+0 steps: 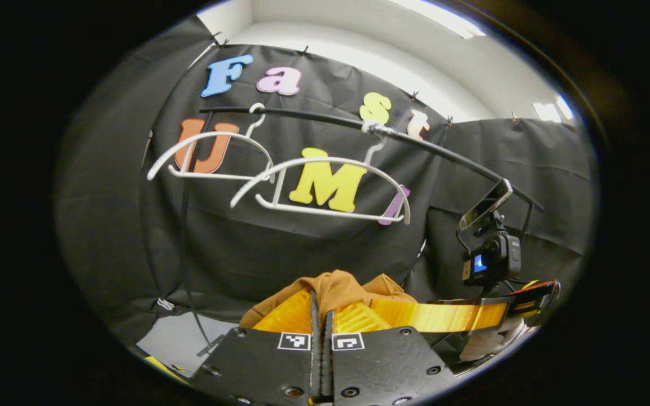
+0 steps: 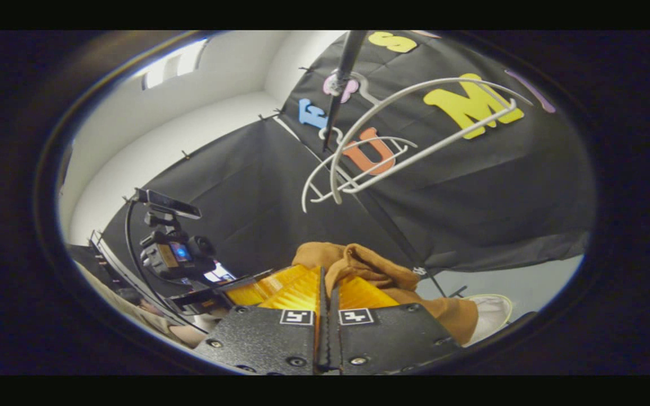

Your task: Grasp the clothes on the hanger with both hands and then place them into the laundry hamper below.

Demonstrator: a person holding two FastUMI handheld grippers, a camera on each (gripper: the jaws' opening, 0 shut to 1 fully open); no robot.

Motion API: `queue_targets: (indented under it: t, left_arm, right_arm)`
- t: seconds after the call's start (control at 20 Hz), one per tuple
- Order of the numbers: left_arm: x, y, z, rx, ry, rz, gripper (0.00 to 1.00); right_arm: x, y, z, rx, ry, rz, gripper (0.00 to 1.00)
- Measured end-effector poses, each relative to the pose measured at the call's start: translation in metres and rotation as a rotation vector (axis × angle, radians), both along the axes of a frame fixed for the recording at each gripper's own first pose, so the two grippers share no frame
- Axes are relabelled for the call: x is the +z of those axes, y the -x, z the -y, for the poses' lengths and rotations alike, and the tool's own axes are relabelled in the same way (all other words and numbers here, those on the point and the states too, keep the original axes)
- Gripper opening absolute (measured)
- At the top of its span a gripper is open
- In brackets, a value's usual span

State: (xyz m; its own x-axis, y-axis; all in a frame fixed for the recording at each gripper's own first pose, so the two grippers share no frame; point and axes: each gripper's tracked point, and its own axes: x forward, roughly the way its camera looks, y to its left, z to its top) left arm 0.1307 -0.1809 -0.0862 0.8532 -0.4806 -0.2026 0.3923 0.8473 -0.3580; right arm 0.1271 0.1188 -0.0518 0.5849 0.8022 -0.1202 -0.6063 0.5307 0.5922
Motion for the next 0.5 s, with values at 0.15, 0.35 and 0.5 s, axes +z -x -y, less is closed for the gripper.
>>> queue_targets:
  t: [0.15,0.35,0.5]
  left_arm:
    - [-0.042,0.003,0.016,-0.024,-0.036,-0.057,0.06]
    - [-0.096,0.004,0.029,-0.027,-0.036,-0.149,0.00]
    - [-0.162,0.008,0.041,-0.023,-0.064,-0.272,0.00]
  right_arm:
    - [-0.045,-0.006,0.009,-0.044,0.082,-0.057,0.03]
    - [-0.103,-0.015,0.026,-0.099,0.189,-0.124,0.04]
    - [-0.166,-0.025,0.036,-0.143,0.289,-0.240,0.03]
